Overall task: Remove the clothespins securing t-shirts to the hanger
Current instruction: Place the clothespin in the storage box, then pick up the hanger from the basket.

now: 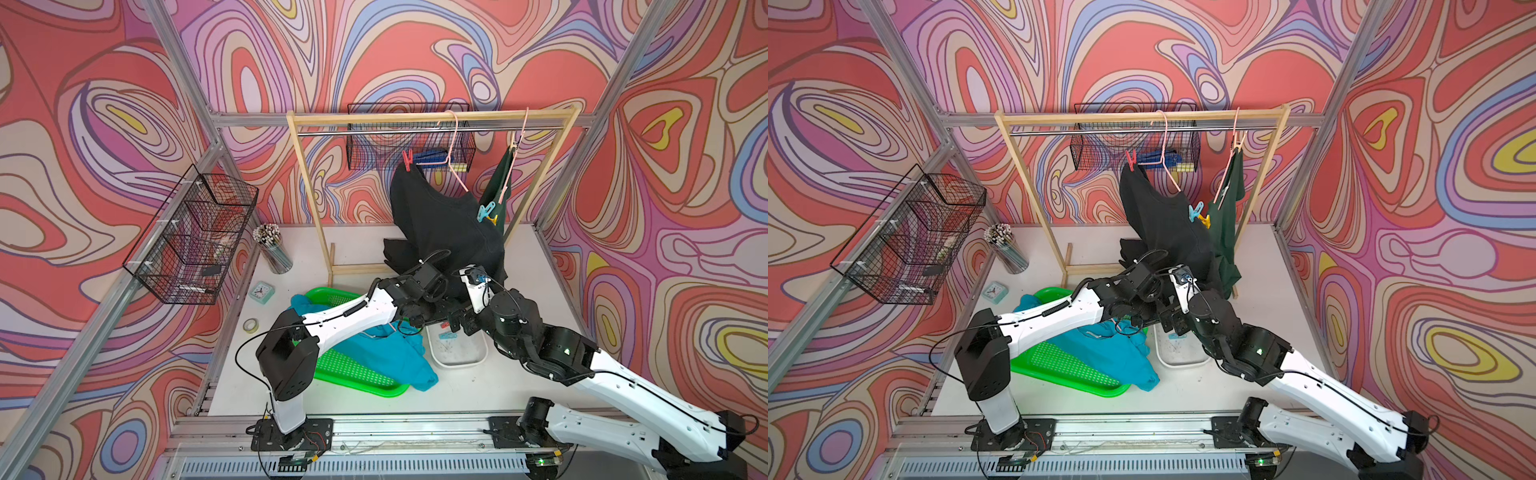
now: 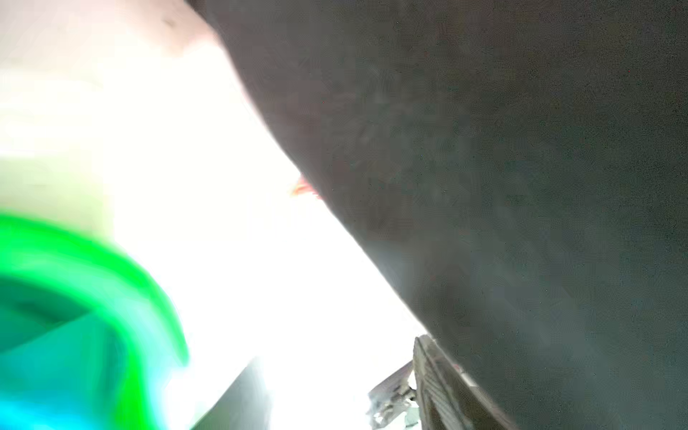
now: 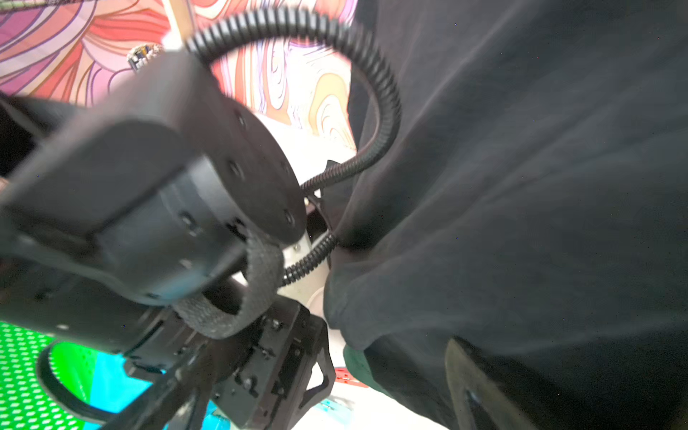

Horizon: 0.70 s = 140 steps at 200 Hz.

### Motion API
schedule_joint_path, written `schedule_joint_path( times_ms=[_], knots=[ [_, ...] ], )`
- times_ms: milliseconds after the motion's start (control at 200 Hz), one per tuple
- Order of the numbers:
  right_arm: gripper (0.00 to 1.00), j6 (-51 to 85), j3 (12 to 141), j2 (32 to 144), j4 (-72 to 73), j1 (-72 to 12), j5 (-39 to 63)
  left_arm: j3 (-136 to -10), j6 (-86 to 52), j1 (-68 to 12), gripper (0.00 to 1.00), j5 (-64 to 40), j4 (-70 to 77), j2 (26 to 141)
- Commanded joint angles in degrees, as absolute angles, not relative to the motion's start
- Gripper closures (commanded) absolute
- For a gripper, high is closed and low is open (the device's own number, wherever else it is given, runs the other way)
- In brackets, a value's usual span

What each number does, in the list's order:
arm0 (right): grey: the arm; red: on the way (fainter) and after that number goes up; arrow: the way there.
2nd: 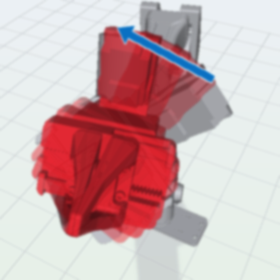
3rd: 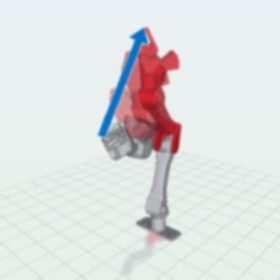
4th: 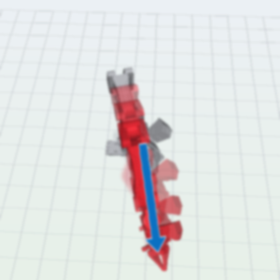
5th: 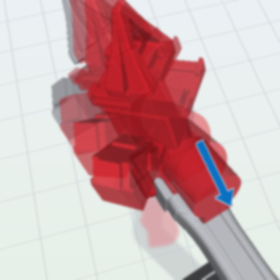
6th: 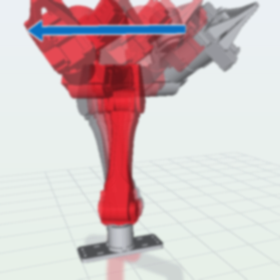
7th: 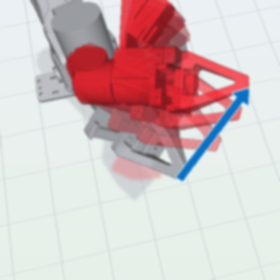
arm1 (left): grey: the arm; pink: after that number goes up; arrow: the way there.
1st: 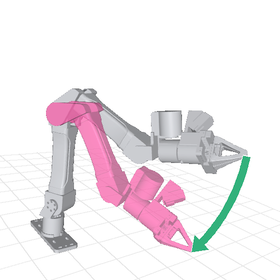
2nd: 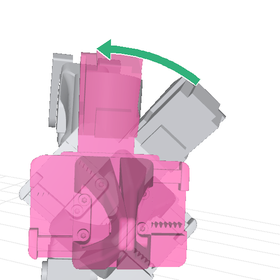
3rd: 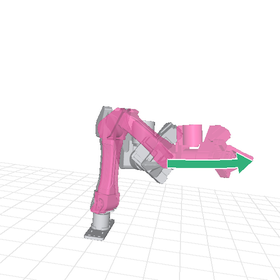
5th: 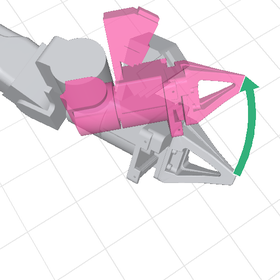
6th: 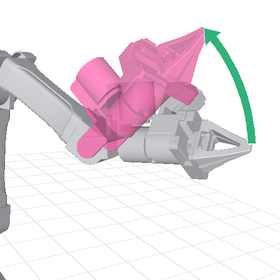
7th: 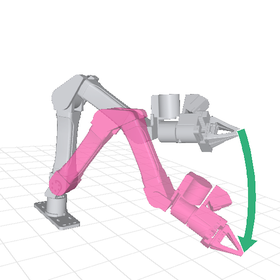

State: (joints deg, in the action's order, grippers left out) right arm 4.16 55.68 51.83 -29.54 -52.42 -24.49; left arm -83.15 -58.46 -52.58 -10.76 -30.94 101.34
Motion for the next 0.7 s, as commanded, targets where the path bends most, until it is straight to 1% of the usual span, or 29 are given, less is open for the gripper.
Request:
schedule_joint_path(
  times_ms=[0, 25, 45, 75, 110, 165, 195, 250, 270, 280, 541, 696],
  knots=[
    [0.03, 3.9, 57.2, 52.6, -29.2, -52.1, -20.5, -82.5, -55.2, -52.9, 0.39, -5.0, -35.9, 96.1],
    [0.03, 3.9, 57.2, 52.8, -28.9, -52.2, -20.2, -82.3, -54.9, -52.9, 0.38, -4.5, -36.2, 95.4],
    [0.03, 3.9, 57.3, 52.9, -28.8, -52.1, -19.9, -82.1, -54.6, -52.9, 0.34, -4.2, -36.3, 94.9],
    [0.03, 3.9, 57.2, 53.1, -28.5, -52.2, -19.5, -81.6, -54.2, -53.0, 0.33, -3.7, -36.4, 94.2],
    [0.03, 3.9, 57.3, 53.4, -28.5, -52.2, -19.1, -81.1, -53.6, -52.9, 0.23, -3.4, -36.4, 93.2],
    [0.03, 3.9, 57.5, 53.9, -28.6, -52.2, -18.6, -80.2, -52.9, -53.0, 0.2, -2.7, -36.6, 91.9],
    [0.03, 4.0, 57.7, 54.0, -28.7, -52.1, -18.4, -79.8, -52.5, -52.9, 0.11, -2.3, -36.7, 91.3],
    [0.03, 4.1, 58.0, 54.2, -28.9, -52.2, -18.0, -79.1, -51.5, -52.9, 0.09, -1.9, -36.7, 90.4],
    [0.03, 4.2, 58.0, 54.2, -29.0, -52.2, -18.0, -78.8, -51.1, -52.9, 0.02, -2.0, -36.7, 90.2],
    [0.03, 4.3, 58.0, 54.3, -29.0, -52.2, -17.9, -78.7, -50.9, -52.9, 0.01, -2.0, -36.7, 90.1],
    [0.03, 5.4, 58.7, 56.3, -29.8, -52.2, -15.0, -75.9, -45.2, -52.9, 0.0, -7.2, -38.2, 88.0],
    [0.03, 6.5, 58.9, 58.7, -28.8, -52.1, -11.5, -71.5, -44.2, -52.9, 0.0, -6.7, -37.9, 83.2]
  ],
)
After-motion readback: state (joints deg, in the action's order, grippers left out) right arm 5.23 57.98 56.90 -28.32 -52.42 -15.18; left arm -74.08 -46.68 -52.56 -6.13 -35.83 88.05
